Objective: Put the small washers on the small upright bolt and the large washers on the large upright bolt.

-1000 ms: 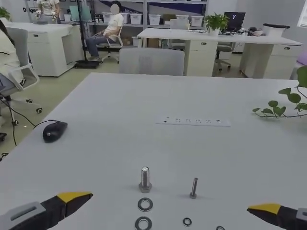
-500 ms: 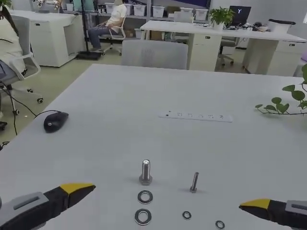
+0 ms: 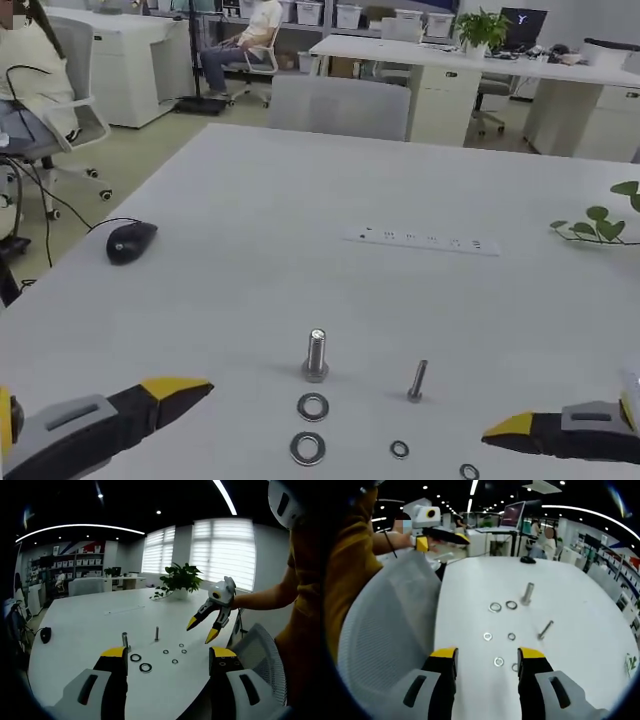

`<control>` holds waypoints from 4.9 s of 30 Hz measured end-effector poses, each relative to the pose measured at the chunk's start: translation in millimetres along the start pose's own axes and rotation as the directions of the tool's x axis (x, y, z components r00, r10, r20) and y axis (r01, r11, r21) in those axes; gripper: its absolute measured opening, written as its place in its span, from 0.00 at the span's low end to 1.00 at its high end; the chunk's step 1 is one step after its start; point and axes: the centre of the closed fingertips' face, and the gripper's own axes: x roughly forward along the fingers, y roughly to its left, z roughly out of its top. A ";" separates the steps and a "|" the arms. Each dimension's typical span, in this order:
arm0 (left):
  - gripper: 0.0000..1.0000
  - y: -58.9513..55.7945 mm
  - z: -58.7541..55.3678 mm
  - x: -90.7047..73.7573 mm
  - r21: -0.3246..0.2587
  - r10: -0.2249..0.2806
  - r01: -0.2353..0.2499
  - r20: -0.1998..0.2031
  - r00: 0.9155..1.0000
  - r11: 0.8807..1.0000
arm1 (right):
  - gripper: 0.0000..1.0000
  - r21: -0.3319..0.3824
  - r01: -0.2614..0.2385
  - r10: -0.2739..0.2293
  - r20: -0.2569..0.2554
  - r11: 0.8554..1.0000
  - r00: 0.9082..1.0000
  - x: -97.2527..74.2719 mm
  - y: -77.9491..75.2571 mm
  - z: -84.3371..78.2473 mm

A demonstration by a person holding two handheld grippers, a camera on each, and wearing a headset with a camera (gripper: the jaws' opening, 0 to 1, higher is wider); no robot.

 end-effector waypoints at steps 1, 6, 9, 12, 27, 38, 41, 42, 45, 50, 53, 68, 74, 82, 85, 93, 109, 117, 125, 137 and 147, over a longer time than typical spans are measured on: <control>0.66 0.1 -0.1 -0.2 -0.002 0.000 0.000 -0.001 1.000 1.000 | 0.49 -0.004 -0.006 0.006 -0.010 1.000 1.000 1.2 -0.2 -0.6; 0.66 2.4 1.4 -2.4 0.002 0.010 -0.010 0.003 1.000 1.000 | 0.48 -0.044 -0.050 0.045 -0.110 0.998 0.993 7.0 -1.7 -12.9; 0.66 3.0 2.2 -3.2 0.000 0.014 -0.014 0.007 1.000 1.000 | 0.48 -0.064 -0.069 0.060 -0.134 0.996 0.989 10.9 -2.5 -14.3; 0.66 3.0 1.8 -3.3 -0.004 0.016 -0.016 0.009 1.000 1.000 | 0.48 -0.093 -0.082 0.067 -0.160 0.992 0.985 14.3 -4.1 -15.5; 0.66 0.0 1.5 -2.7 -0.014 0.022 -0.021 0.017 1.000 1.000 | 0.43 -0.217 -0.223 0.129 -0.375 0.950 0.918 35.1 -2.5 -36.3; 0.66 -3.0 3.4 1.4 -0.010 0.011 -0.011 0.016 1.000 1.000 | 0.38 -0.242 -0.274 0.144 -0.449 0.931 0.882 43.8 -6.7 -46.2; 0.65 -1.0 3.9 2.1 -0.013 0.016 -0.016 0.017 1.000 1.000 | 0.36 -0.249 -0.288 0.142 -0.477 0.925 0.868 46.7 -9.9 -49.8; 0.65 -0.4 4.2 2.1 -0.013 0.018 -0.018 0.019 1.000 1.000 | 0.35 -0.249 -0.290 0.142 -0.480 0.924 0.866 47.6 -10.4 -50.0; 0.65 0.8 4.3 2.0 -0.014 0.021 -0.020 0.019 1.000 1.000 | 0.34 -0.247 -0.297 0.148 -0.485 0.922 0.862 50.1 -11.1 -50.0; 0.66 1.3 3.5 2.7 -0.017 0.020 -0.020 0.017 1.000 1.000 | 0.31 -0.246 -0.310 0.150 -0.506 0.918 0.849 51.2 -14.2 -55.2; 0.66 0.0 3.5 3.9 -0.012 0.015 -0.014 0.014 1.000 1.000 | 0.30 -0.247 -0.313 0.154 -0.504 0.917 0.850 52.1 -14.4 -55.5; 0.65 1.4 4.2 7.8 -0.013 0.014 -0.014 0.021 1.000 1.000 | 0.23 -0.248 -0.324 0.157 -0.518 0.913 0.841 53.8 -17.1 -57.2; 0.65 1.7 4.0 7.5 -0.017 0.016 -0.016 0.022 1.000 1.000 | 0.17 -0.260 -0.319 0.143 -0.526 0.911 0.838 55.5 -17.2 -56.4; 0.65 0.9 3.8 6.9 -0.017 0.017 -0.017 0.018 1.000 1.000 | 0.15 -0.270 -0.319 0.139 -0.525 0.909 0.840 55.9 -18.0 -56.2; 0.65 -0.6 3.9 7.0 -0.016 0.015 -0.015 0.017 1.000 1.000 | 0.13 -0.274 -0.318 0.137 -0.523 0.908 0.841 56.0 -18.8 -56.0; 0.65 -1.7 4.3 7.0 -0.015 0.014 -0.014 0.017 1.000 1.000 | 0.12 -0.255 -0.308 0.135 -0.529 0.916 0.838 56.5 -19.1 -55.1; 0.65 -4.1 4.2 8.1 -0.009 0.008 -0.008 0.012 1.000 1.000 | 0.12 -0.262 -0.256 0.101 -0.488 0.930 0.867 40.4 -42.0 -16.2; 0.65 -4.3 3.9 8.9 -0.008 0.004 -0.004 0.010 1.000 1.000 | 0.12 -0.302 -0.208 0.038 -0.485 0.930 0.874 28.3 -72.9 2.9; 0.65 -3.1 3.9 9.7 -0.008 0.002 -0.002 0.007 1.000 1.000 | 0.12 -0.326 -0.157 -0.018 -0.476 0.932 0.879 25.3 -104.0 22.9; 0.64 0.5 4.7 9.6 -0.012 0.008 -0.008 0.011 1.000 1.000 | 0.12 -0.329 -0.161 -0.030 -0.506 0.930 0.862 37.0 -121.5 28.4; 0.64 0.9 1.0 10.2 -0.019 0.006 -0.006 0.004 1.000 1.000 | 0.12 -0.317 -0.181 -0.014 -0.526 0.931 0.850 45.5 -120.3 23.5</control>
